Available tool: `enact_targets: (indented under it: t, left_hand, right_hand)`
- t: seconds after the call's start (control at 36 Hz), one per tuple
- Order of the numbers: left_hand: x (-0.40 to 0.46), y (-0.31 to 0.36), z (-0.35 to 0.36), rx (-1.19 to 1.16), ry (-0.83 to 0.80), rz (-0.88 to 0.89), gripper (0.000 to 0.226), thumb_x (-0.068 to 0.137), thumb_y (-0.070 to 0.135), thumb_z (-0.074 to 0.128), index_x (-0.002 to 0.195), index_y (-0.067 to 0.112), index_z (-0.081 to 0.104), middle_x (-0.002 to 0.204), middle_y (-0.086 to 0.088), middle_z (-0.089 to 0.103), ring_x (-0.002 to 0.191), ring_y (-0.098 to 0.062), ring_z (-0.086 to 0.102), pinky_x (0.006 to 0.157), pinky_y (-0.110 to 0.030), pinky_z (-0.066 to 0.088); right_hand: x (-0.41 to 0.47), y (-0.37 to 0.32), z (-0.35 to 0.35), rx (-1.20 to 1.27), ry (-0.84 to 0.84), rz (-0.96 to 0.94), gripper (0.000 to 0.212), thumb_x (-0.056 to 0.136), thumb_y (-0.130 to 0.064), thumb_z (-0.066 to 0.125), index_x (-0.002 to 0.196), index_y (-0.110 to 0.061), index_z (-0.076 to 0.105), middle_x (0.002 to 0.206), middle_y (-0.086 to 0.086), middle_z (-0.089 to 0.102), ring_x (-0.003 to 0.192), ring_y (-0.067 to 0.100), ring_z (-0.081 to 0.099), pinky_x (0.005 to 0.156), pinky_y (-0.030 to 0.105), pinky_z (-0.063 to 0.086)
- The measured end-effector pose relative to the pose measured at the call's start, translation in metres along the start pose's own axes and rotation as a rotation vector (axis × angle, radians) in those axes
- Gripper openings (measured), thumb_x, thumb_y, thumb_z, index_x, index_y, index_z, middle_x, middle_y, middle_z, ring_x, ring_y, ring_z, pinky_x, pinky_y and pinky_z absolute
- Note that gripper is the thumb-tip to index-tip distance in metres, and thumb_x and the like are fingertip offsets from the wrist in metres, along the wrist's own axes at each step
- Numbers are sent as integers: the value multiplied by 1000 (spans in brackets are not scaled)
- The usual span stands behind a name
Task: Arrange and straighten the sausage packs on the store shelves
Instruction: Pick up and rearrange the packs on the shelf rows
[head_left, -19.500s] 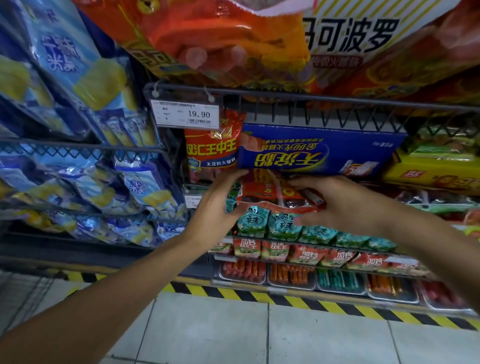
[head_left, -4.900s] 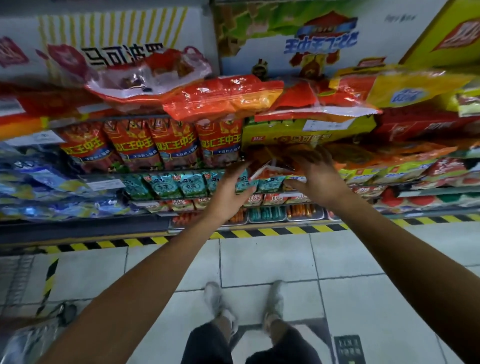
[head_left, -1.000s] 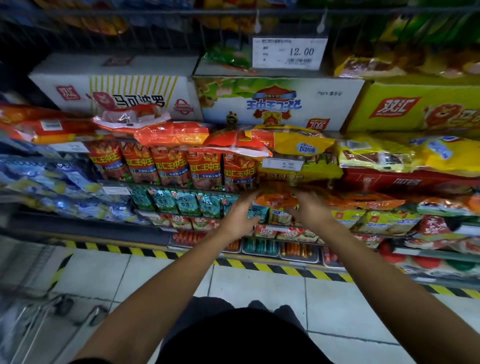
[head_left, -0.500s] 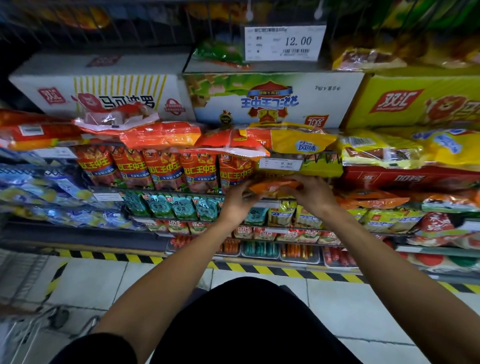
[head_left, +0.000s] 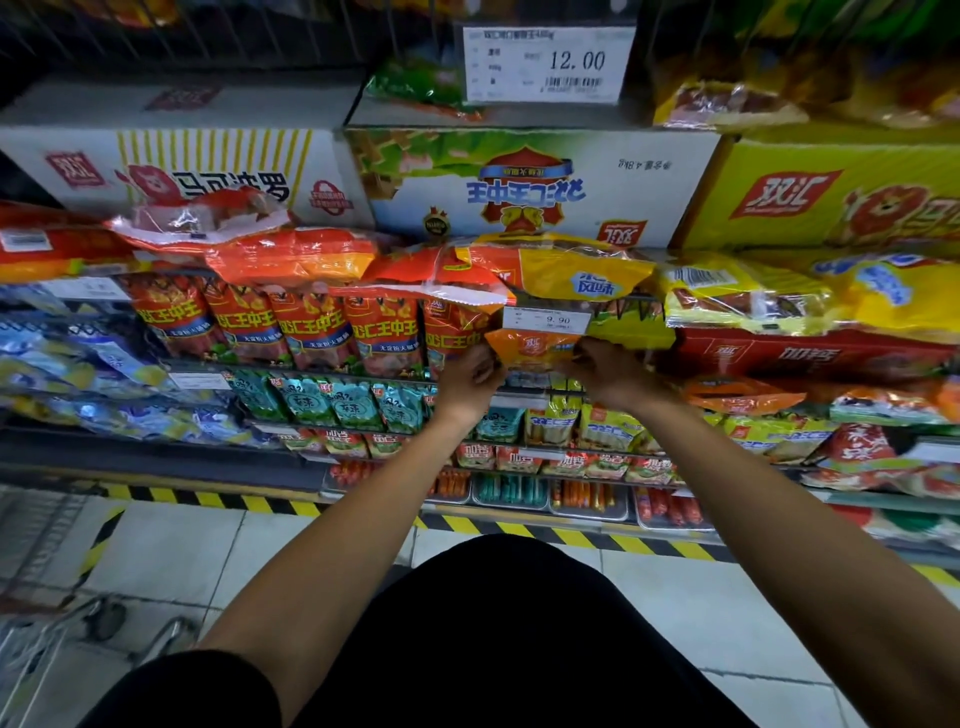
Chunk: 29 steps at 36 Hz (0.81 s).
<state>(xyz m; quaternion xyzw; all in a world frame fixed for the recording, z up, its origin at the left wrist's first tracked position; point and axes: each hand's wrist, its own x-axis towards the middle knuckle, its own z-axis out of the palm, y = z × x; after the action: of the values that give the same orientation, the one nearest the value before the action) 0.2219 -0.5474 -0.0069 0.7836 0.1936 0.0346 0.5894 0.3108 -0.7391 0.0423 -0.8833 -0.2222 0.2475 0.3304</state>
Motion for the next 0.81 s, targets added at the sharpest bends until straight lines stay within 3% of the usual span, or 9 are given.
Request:
enact_targets:
  t: [0.06,0.14,0.22,0.31,0.36,0.44,0.53,0.61,0.81]
  left_hand:
    - [5,-3,0,133,12,-43,35,99,-1,59,134,2,59,121,-8,64,113,-22,60,107,-33,45]
    - [10,-2,-1,366,6,50,17,105,3,47,109,13,60,84,13,61,80,-5,47,82,-24,44]
    - [12,4,3,20,149,41,40,110,1,30,79,11,53,54,10,52,62,-7,35,61,-18,32]
    - [12,10,4,77,122,49,31,106,-9,33,118,7,58,85,4,66,74,-1,62,63,-9,49]
    - [10,14,-1,79,167,-5,38,105,-10,36,138,1,52,105,-3,66,89,-6,64,70,-10,54]
    - [10,11,-1,-12,101,-65,43,103,-14,39,144,-6,46,126,-13,63,106,-15,62,85,-12,51]
    - [1,16,1,-127,-68,-165,54,100,-20,35,152,-5,34,152,-20,44,142,-33,43,107,-22,39]
    - [-2,14,3,-121,-175,-244,60,103,-13,38,158,4,23,164,-14,27,152,-30,28,119,-32,29]
    - [-2,24,11,56,-229,-233,72,102,-7,45,162,19,15,165,-7,26,149,-30,31,110,-36,38]
  right_hand:
    - [-2,-1,1,11,-49,-11,26,105,-33,52,127,-21,56,123,-8,60,111,11,58,93,32,39]
    - [4,0,4,-18,-87,-7,48,105,-31,53,149,-16,44,151,6,50,137,28,49,110,40,39]
    - [10,2,5,-72,-21,21,38,106,-37,49,135,-14,58,134,11,64,116,32,61,97,44,50]
    - [16,5,2,-90,48,28,38,104,-44,48,107,-14,70,80,12,68,71,31,65,67,41,47]
    - [19,9,0,-74,85,26,34,103,-43,50,96,-16,68,59,0,58,56,24,61,66,40,49]
    - [21,12,2,-35,63,30,37,105,-39,49,107,-7,68,66,-10,56,58,9,54,74,36,49]
    - [24,14,7,-27,46,61,34,106,-42,45,106,-12,63,75,-1,62,58,14,57,76,40,49]
    - [27,15,9,-34,30,79,40,107,-42,42,116,-9,63,73,-8,56,57,15,57,80,43,51]
    - [30,11,11,-110,-25,195,45,109,-38,36,121,-2,60,87,11,58,83,32,62,73,43,45]
